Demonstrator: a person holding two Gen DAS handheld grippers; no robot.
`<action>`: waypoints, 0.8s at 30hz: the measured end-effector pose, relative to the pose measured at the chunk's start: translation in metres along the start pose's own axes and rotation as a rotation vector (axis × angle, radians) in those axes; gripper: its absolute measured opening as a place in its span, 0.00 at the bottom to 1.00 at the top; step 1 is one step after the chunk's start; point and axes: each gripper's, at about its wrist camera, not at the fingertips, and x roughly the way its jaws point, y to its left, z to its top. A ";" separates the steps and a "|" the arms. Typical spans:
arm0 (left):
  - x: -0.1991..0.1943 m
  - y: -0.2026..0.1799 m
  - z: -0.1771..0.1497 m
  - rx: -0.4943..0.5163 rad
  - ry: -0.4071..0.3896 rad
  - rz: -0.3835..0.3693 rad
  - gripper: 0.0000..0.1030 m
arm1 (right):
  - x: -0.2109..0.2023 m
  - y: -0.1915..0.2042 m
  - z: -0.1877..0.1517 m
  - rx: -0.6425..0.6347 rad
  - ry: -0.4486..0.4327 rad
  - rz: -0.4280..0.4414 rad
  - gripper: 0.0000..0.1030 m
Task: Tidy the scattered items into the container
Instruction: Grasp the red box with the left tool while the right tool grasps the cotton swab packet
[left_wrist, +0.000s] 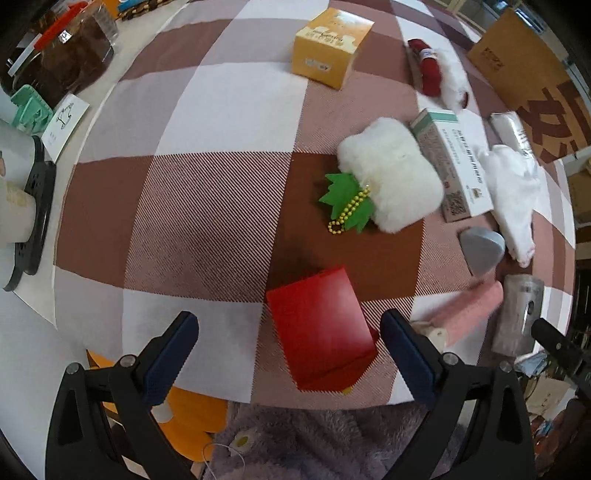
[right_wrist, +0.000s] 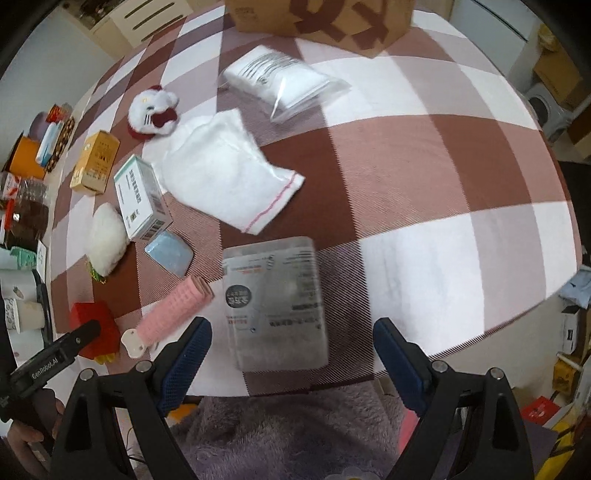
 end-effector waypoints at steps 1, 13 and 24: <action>0.002 0.000 0.000 -0.003 0.003 0.004 0.97 | 0.004 0.002 0.001 -0.008 0.007 -0.006 0.89; 0.019 0.010 -0.015 -0.055 0.030 0.000 0.89 | 0.032 0.014 -0.001 -0.049 0.074 -0.043 0.72; 0.015 0.026 -0.034 -0.057 0.000 0.026 0.55 | 0.030 0.014 -0.010 -0.060 0.060 -0.018 0.66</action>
